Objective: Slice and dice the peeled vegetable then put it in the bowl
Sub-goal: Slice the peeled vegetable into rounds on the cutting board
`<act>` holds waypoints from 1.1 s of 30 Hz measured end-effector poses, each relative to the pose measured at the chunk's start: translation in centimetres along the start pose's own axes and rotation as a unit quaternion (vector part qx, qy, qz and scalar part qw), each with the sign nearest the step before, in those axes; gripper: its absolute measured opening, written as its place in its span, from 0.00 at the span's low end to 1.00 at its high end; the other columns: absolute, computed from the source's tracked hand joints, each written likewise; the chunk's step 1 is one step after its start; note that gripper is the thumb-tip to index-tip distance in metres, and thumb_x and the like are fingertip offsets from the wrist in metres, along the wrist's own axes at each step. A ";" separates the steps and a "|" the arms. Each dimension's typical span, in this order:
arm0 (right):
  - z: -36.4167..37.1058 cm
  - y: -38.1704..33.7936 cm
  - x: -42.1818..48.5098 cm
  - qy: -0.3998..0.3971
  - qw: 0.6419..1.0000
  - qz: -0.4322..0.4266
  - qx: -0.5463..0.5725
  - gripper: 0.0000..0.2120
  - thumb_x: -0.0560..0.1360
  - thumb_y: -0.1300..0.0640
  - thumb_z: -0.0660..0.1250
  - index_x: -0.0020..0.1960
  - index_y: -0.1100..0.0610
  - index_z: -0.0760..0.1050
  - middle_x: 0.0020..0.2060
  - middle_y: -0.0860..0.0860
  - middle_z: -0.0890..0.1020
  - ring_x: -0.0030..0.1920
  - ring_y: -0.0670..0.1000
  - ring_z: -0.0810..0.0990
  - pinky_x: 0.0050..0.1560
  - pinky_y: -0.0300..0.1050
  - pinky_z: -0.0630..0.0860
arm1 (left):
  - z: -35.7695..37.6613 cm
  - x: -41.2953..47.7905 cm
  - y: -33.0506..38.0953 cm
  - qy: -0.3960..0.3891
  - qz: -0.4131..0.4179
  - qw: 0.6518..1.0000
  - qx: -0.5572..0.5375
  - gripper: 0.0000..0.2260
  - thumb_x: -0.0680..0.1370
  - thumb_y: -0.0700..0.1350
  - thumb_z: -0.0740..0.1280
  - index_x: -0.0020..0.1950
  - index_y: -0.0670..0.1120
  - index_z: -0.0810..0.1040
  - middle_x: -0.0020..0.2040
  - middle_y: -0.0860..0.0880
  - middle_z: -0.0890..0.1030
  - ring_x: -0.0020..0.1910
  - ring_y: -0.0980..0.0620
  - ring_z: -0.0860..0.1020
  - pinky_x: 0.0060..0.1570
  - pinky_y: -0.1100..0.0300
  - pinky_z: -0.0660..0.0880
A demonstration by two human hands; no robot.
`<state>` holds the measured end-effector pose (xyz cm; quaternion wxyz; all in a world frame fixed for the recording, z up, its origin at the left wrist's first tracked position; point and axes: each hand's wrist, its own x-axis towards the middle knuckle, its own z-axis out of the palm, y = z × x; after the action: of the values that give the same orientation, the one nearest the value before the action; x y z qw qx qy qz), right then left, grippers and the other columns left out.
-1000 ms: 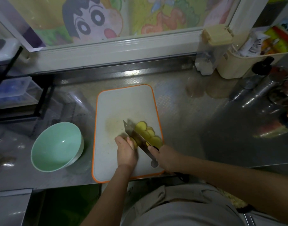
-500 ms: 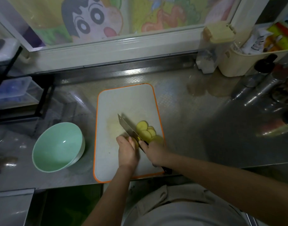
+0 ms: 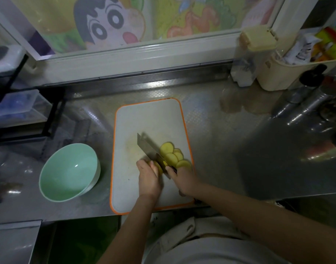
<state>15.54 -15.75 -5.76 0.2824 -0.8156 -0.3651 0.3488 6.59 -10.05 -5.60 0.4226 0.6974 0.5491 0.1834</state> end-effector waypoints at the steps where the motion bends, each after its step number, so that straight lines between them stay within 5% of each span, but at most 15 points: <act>1: -0.2 0.0 0.1 -0.012 1.000 0.001 0.000 0.25 0.80 0.45 0.57 0.53 0.67 0.79 0.50 0.62 0.82 0.51 0.60 0.80 0.52 0.51 0.76 | 0.0 0.0 -0.1 0.002 0.003 1.000 0.000 0.07 0.82 0.43 0.50 0.52 0.39 0.60 0.38 0.51 0.67 0.36 0.58 0.67 0.40 0.58 0.62; 8: -1.5 -0.8 -0.9 -0.032 0.998 0.030 0.040 0.24 0.80 0.45 0.55 0.47 0.65 0.77 0.41 0.61 0.80 0.42 0.59 0.80 0.43 0.48 0.78 | 0.2 0.0 -0.8 0.010 0.024 1.000 0.009 0.07 0.82 0.43 0.51 0.53 0.38 0.60 0.41 0.48 0.69 0.36 0.56 0.68 0.40 0.56 0.63; 12: -3.4 -1.8 -2.8 -0.039 0.998 0.032 0.041 0.19 0.81 0.48 0.55 0.33 0.51 0.64 0.29 0.48 0.69 0.29 0.43 0.68 0.26 0.25 0.65 | 0.5 0.1 -1.2 0.025 0.028 0.999 0.015 0.08 0.82 0.46 0.50 0.54 0.40 0.59 0.44 0.43 0.72 0.39 0.47 0.71 0.40 0.56 0.65; 20: -5.2 -1.9 -4.3 -0.066 0.997 0.026 0.029 0.21 0.81 0.48 0.54 0.31 0.53 0.62 0.26 0.48 0.68 0.24 0.45 0.67 0.20 0.30 0.61 | 0.7 0.0 -1.4 0.050 0.045 0.997 0.021 0.11 0.82 0.47 0.52 0.55 0.40 0.61 0.48 0.43 0.71 0.40 0.45 0.71 0.40 0.56 0.66; 28: -5.9 -2.0 -5.6 -0.106 0.994 0.041 0.000 0.23 0.81 0.45 0.51 0.32 0.55 0.64 0.28 0.50 0.69 0.29 0.46 0.67 0.29 0.33 0.63 | 0.9 0.3 -1.7 0.060 0.040 0.997 0.020 0.12 0.81 0.47 0.53 0.55 0.37 0.64 0.56 0.39 0.66 0.49 0.39 0.72 0.46 0.52 0.69; 31: -5.9 -2.1 -5.8 -0.098 0.994 0.030 -0.022 0.19 0.83 0.51 0.52 0.37 0.58 0.70 0.29 0.52 0.69 0.29 0.49 0.68 0.29 0.38 0.63 | 0.7 0.0 -1.9 0.055 0.036 0.998 -0.002 0.11 0.82 0.44 0.53 0.57 0.37 0.66 0.57 0.39 0.66 0.53 0.41 0.70 0.51 0.57 0.65; 33: -5.9 -2.2 -6.0 -0.094 0.995 0.028 -0.015 0.21 0.83 0.51 0.53 0.32 0.54 0.64 0.26 0.51 0.67 0.26 0.47 0.66 0.26 0.36 0.61 | 0.6 -0.3 -2.0 0.053 0.044 0.997 -0.018 0.11 0.82 0.43 0.53 0.58 0.37 0.67 0.57 0.39 0.67 0.54 0.43 0.70 0.52 0.61 0.63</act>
<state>16.31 -20.47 1.47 0.2248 -0.7932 -0.3719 0.4267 5.66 -10.51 -7.46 0.3965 0.7028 0.5359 0.2483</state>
